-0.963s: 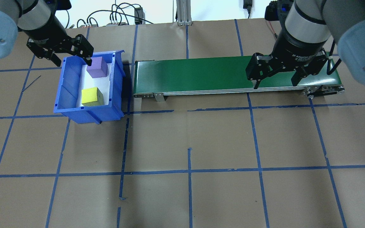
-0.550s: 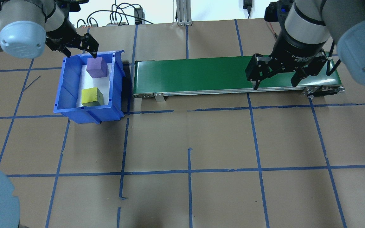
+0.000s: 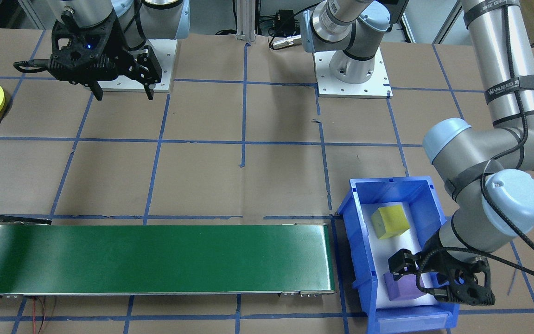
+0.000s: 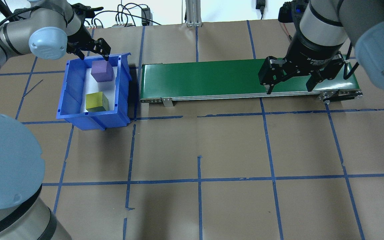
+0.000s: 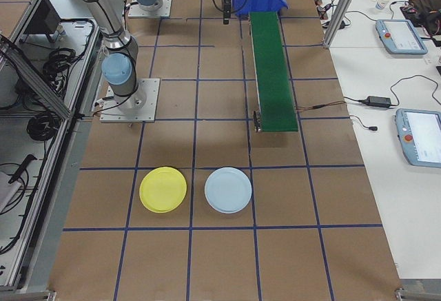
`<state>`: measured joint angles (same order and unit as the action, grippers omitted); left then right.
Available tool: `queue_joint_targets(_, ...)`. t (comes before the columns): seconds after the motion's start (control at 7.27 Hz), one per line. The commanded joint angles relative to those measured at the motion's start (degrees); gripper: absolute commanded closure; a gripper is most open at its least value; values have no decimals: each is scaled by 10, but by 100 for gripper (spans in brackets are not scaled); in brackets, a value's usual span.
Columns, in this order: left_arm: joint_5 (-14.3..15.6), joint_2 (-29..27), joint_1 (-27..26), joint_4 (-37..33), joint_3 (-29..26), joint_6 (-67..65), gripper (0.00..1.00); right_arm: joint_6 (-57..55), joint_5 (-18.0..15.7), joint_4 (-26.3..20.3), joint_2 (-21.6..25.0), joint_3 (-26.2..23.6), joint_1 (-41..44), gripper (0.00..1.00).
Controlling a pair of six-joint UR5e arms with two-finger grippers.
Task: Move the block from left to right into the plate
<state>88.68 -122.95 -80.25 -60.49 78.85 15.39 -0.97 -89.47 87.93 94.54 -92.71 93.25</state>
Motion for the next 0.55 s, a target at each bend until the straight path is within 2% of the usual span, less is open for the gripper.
queue_joint_targets(0.0, 0, -32, 0, 14, -6, -1, 0, 0, 1, 0, -1, -1, 0, 0)
queue_joint_targets(0.41, -1, -54, 1, 15, 0, 1, 0, 0, 2, -1, -1, -2, 0, 0)
